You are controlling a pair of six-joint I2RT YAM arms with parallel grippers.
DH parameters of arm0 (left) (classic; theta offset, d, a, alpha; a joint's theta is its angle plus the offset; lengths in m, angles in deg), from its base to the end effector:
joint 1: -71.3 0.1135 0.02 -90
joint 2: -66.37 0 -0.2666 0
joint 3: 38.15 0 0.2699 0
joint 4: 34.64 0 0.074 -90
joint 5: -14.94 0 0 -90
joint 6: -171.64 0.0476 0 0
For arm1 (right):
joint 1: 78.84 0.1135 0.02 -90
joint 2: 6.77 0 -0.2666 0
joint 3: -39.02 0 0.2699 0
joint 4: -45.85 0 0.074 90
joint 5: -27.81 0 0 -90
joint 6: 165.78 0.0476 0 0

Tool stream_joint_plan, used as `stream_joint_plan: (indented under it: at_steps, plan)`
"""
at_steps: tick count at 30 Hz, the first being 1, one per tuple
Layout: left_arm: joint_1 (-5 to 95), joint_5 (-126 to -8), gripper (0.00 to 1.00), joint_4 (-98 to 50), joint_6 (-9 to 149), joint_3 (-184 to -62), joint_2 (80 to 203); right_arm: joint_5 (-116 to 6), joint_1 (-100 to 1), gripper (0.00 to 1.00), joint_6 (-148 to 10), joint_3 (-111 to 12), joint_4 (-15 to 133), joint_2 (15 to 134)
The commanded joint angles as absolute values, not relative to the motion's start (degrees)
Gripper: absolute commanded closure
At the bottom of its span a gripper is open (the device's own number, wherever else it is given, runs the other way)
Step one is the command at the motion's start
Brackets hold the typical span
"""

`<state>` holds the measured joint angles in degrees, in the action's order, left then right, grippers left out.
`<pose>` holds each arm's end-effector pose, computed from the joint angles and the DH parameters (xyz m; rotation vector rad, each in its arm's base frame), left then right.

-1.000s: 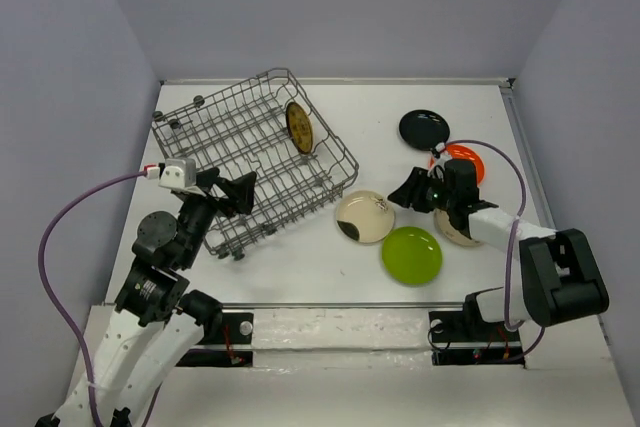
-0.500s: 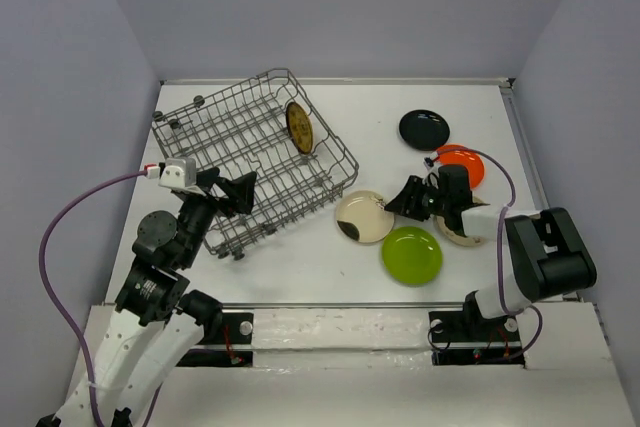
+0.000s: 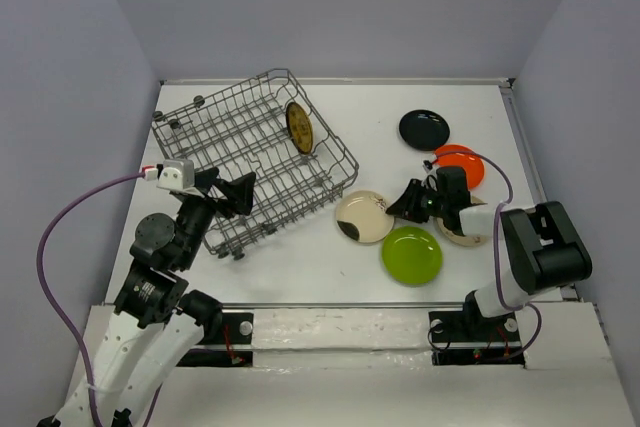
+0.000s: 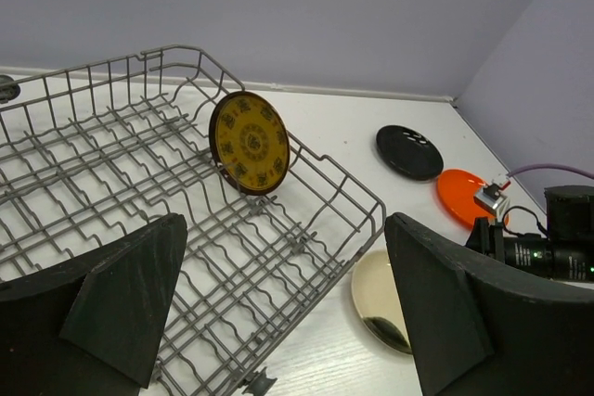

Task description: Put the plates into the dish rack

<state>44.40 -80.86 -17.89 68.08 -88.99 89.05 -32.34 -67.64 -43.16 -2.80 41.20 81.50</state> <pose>0.1189 -0.0549 0.3677 0.0760 1.3900 -0.5211 0.2738 0.0784 0.1075 0.1626 2.3782 0.9804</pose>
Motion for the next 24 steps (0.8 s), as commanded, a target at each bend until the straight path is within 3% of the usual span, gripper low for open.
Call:
stream_joint_plan:
  at_steps: [1,3,5,10,17,24]
  plan:
    - [44.58,-80.07,0.01,-21.09,68.54,-90.55,88.52,-33.18,-68.11,0.7,-42.91,-2.39,38.66,82.53]
    - [44.58,-79.98,0.01,-21.18,68.46,-90.55,88.52,-33.53,-68.11,0.71,-42.65,-2.39,38.31,82.62]
    - [44.58,-79.98,0.01,-21.18,68.54,-90.55,88.43,-33.8,-68.11,0.8,-42.3,-2.57,38.13,82.36]
    - [44.58,-79.9,0.01,-21.09,68.54,-90.55,88.17,-36.08,-68.11,0.92,-41.42,-2.57,38.31,79.03]
    - [44.67,-79.63,0.01,-21.18,68.54,-90.55,87.9,-43.9,-68.11,0.93,-43.78,-4.5,46.47,71.47]
    - [44.58,-80.25,0.01,-21.09,68.54,-90.55,88.08,-54.53,-68.11,0.93,-47.3,-10.82,63.6,59.95]
